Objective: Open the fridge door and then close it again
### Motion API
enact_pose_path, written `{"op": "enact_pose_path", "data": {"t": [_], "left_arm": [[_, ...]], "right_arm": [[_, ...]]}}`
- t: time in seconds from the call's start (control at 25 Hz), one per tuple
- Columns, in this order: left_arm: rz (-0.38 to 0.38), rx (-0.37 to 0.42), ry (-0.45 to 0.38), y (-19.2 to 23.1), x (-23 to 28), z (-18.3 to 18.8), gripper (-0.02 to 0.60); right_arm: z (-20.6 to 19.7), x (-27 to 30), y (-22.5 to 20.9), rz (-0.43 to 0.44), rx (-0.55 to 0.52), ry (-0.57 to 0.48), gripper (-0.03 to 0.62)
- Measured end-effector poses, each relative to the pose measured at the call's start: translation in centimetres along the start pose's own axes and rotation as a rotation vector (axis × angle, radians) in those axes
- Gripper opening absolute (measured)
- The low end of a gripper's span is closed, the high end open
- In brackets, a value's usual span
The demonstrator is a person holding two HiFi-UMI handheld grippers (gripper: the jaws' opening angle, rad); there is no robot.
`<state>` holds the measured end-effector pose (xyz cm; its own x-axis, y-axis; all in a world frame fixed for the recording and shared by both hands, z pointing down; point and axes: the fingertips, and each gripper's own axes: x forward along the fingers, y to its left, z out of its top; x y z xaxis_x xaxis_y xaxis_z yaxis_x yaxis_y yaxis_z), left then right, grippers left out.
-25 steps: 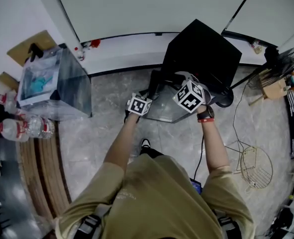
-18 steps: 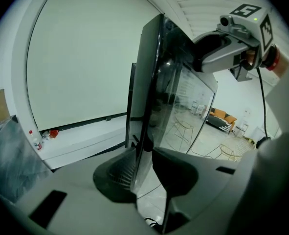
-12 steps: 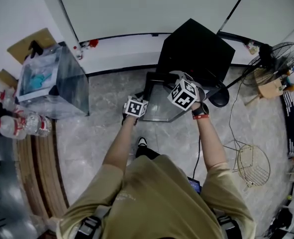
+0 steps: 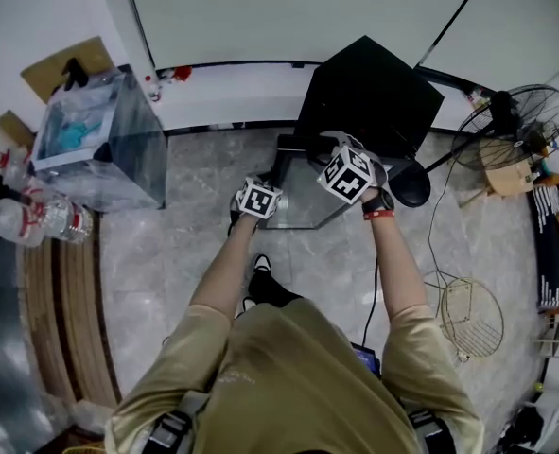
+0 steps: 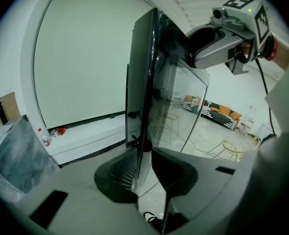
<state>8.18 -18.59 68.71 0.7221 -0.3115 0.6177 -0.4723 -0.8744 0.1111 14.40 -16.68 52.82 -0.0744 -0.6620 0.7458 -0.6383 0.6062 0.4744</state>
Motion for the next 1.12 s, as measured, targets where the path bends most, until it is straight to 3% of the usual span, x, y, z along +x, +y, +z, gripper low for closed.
{"op": "enact_pose_path", "data": {"t": [0.28, 0.72, 0.92, 1.12], "left_arm": [[0.013, -0.024, 0.018, -1.5, -1.6, -1.4, 0.1], [0.062, -0.197, -0.048, -4.0, -3.1, -3.6, 0.103], [0.146, -0.201, -0.037, -4.7, -4.0, -3.9, 0.104], [0.163, -0.22, -0.021, -6.6, -4.4, -4.9, 0.104]], "right_arm": [[0.1, -1.2, 1.8, 0.032, -0.027, 0.011, 0.238], [-0.9, -3.1, 3.9, 0.06, -0.078, -0.048, 0.244], [-1.0, -3.9, 4.6, 0.083, -0.103, -0.092, 0.244], [-1.8, -4.9, 5.9, 0.101, -0.136, -0.111, 0.244]]}}
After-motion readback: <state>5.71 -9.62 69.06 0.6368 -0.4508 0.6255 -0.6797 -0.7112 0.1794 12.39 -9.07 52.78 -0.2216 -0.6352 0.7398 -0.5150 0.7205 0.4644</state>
